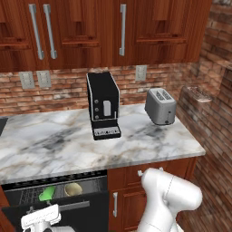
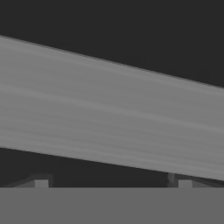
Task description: Pick up the cup and bowl from the counter, place them in the dishwasher, and close the dishwasher door.
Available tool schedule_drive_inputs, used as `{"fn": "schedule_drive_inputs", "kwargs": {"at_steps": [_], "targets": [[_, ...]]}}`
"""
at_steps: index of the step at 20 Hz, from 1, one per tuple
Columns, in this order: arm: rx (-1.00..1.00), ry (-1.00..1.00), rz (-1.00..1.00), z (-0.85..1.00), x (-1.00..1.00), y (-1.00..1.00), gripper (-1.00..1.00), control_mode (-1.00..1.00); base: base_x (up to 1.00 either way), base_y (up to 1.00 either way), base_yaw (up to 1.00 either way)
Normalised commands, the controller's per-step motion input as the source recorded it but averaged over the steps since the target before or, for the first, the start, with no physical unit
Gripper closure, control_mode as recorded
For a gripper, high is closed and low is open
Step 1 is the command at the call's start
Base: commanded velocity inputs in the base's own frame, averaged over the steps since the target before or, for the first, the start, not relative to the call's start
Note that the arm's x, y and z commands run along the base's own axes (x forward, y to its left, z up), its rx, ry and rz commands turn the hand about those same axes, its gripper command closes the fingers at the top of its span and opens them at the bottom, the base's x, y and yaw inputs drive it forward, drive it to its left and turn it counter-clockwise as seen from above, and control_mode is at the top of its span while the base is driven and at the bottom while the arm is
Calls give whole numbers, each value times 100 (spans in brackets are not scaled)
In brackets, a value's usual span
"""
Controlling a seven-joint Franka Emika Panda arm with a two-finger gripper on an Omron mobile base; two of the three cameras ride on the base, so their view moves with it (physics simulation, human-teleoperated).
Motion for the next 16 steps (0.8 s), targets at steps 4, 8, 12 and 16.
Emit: {"fn": "schedule_drive_inputs", "kwargs": {"at_steps": [4, 8, 12, 16], "targets": [[0, -17, -11, -86, 59, -36, -100, -100, 0, 0, 0], [0, -18, -11, -84, 53, -33, -100, -100, 0, 0, 0], [0, -18, -11, -82, 52, -34, -100, -100, 0, 0, 0], [0, -18, -11, -83, 51, -32, -100, -100, 0, 0, 0]]}}
